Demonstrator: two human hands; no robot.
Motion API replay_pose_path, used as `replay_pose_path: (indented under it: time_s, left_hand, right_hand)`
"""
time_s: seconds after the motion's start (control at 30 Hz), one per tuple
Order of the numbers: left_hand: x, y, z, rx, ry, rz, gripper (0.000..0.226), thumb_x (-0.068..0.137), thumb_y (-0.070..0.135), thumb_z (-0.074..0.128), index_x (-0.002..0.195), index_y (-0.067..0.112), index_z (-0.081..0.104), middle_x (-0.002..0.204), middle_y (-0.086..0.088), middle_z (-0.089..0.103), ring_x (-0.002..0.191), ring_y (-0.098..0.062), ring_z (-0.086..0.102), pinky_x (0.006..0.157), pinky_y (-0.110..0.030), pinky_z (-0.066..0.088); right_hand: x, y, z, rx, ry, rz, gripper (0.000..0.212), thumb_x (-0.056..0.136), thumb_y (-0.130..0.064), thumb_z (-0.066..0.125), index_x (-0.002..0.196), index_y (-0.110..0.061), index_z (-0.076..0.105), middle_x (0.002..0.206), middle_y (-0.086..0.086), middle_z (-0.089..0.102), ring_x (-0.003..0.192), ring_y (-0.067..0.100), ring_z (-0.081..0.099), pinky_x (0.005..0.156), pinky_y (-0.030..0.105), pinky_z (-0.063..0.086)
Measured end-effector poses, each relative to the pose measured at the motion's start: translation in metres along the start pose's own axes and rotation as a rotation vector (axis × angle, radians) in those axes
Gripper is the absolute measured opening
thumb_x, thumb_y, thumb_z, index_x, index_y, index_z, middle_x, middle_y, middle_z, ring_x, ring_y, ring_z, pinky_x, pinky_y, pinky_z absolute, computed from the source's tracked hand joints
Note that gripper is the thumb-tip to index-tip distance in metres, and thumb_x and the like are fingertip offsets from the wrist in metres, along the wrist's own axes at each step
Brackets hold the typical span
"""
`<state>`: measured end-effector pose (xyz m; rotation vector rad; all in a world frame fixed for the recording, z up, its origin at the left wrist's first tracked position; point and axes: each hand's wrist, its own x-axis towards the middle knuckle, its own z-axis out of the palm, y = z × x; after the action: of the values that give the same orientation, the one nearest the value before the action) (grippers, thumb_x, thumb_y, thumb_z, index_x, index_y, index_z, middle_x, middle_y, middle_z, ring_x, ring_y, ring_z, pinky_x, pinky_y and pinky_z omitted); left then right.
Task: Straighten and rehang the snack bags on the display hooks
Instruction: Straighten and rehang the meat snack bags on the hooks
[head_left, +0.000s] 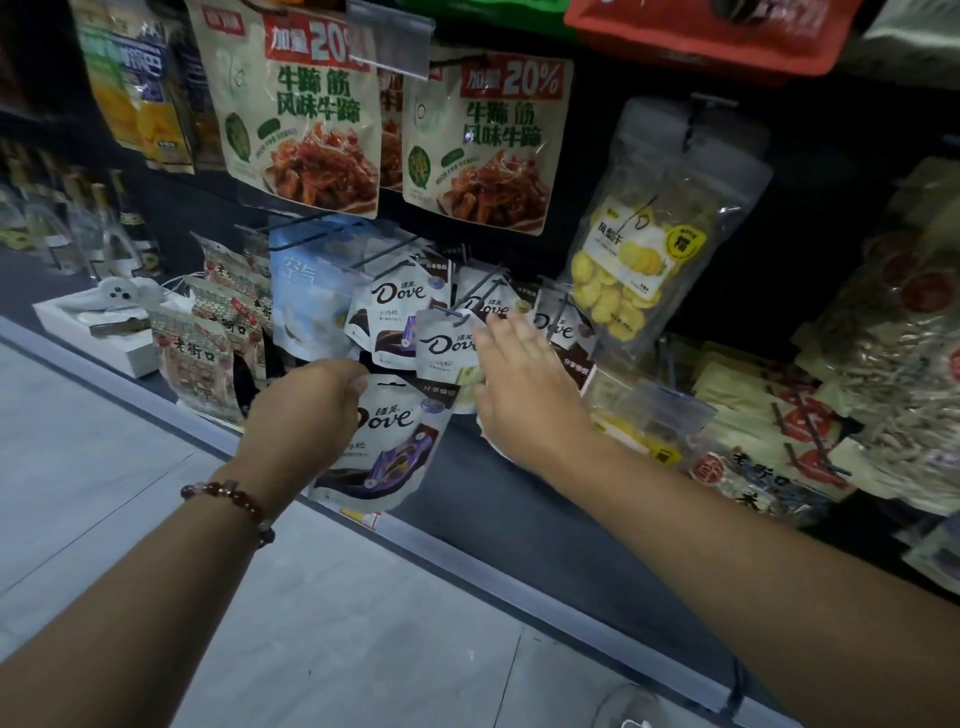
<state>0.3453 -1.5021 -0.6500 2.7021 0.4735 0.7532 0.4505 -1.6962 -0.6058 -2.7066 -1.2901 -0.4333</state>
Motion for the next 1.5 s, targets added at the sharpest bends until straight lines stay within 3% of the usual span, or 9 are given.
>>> replay_pose_path:
  time_s: [0.17,0.23,0.33,0.53,0.8,0.9,1.13,1.3,1.5]
  left_hand:
    - [-0.010,0.002,-0.012,-0.032,0.005,-0.044,0.023,0.098,0.018,0.045,0.080,0.012,0.058,0.071,-0.005,0.061,0.064,-0.026,0.055,0.052,-0.033,0.041]
    - [-0.010,-0.004,-0.014,-0.049,0.005,-0.088,0.023,0.098,0.018,0.045,0.080,0.012,0.057,0.069,-0.004,0.062,0.065,-0.026,0.058,0.054,-0.036,0.048]
    - [-0.001,-0.019,-0.014,-0.132,0.001,-0.185,0.021,0.097,0.022,0.047,0.089,0.014,0.065,0.077,-0.004,0.067,0.070,-0.025,0.062,0.060,-0.040,0.054]
    - [0.047,-0.056,-0.008,-0.423,-0.053,-0.284,0.014,0.094,0.028,0.058,0.098,0.020,0.070,0.086,0.003,0.071,0.077,-0.016,0.068,0.065,-0.036,0.059]
    - [0.112,-0.113,0.022,-0.566,-0.129,-0.328,0.008,0.091,0.025,0.067,0.091,0.017,0.069,0.085,0.002,0.070,0.076,-0.011,0.068,0.057,-0.021,0.048]
    - [0.133,-0.124,0.037,-0.607,-0.137,-0.334,0.011,0.088,0.029,0.071,0.091,0.019,0.071,0.086,0.002,0.072,0.077,-0.012,0.068,0.063,-0.027,0.054]
    - [0.168,-0.136,0.058,-0.731,-0.150,-0.322,0.012,0.083,0.027,0.076,0.091,0.018,0.074,0.095,-0.010,0.074,0.091,-0.025,0.069,0.088,-0.042,0.056]
    - [0.180,-0.138,0.058,-0.926,-0.139,-0.337,0.007,0.084,0.006,0.071,0.091,0.006,0.072,0.089,0.001,0.075,0.086,-0.012,0.070,0.089,-0.034,0.052]
    - [0.177,-0.141,0.065,-1.037,-0.131,-0.391,0.012,0.084,0.014,0.074,0.093,0.007,0.073,0.091,-0.002,0.075,0.090,-0.017,0.067,0.088,-0.042,0.052]
  right_hand:
    - [0.015,-0.035,0.018,0.172,-0.155,-0.014,0.040,0.099,-0.035,0.048,0.132,-0.012,0.052,0.140,0.007,0.048,0.139,0.027,0.031,0.116,0.038,0.021]
    - [0.027,-0.042,0.022,0.257,-0.123,0.034,0.020,0.098,-0.031,0.048,0.094,-0.016,0.060,0.104,0.004,0.058,0.109,0.026,0.051,0.091,0.038,0.042]
    - [0.046,-0.049,0.023,0.336,-0.134,0.084,0.029,0.098,-0.028,0.048,0.070,-0.022,0.047,0.083,0.001,0.054,0.082,0.023,0.053,0.069,0.036,0.044]
    - [0.095,-0.051,0.034,0.314,-0.127,0.099,0.035,0.098,-0.027,0.049,0.064,-0.022,0.044,0.072,-0.004,0.047,0.073,0.022,0.049,0.054,0.031,0.028]
    - [0.158,-0.054,0.065,0.254,-0.239,0.089,0.022,0.097,-0.031,0.052,0.083,-0.016,0.061,0.078,0.001,0.059,0.076,0.023,0.056,0.059,0.029,0.035]
    - [0.179,-0.049,0.077,0.280,-0.248,0.184,0.029,0.096,-0.028,0.054,0.069,-0.017,0.055,0.076,0.004,0.058,0.075,0.025,0.055,0.055,0.027,0.034]
    - [0.204,-0.042,0.094,0.354,-0.148,0.319,0.024,0.095,-0.019,0.054,0.075,-0.007,0.059,0.070,0.008,0.058,0.070,0.029,0.057,0.051,0.028,0.032]
    - [0.214,-0.045,0.095,0.455,-0.101,0.373,0.028,0.094,-0.019,0.055,0.067,-0.012,0.052,0.061,0.005,0.050,0.057,0.024,0.047,0.047,0.026,0.025]
    - [0.227,-0.047,0.090,0.343,-0.190,0.384,0.016,0.092,-0.011,0.054,0.078,-0.005,0.059,0.070,0.009,0.054,0.068,0.027,0.052,0.048,0.024,0.028]
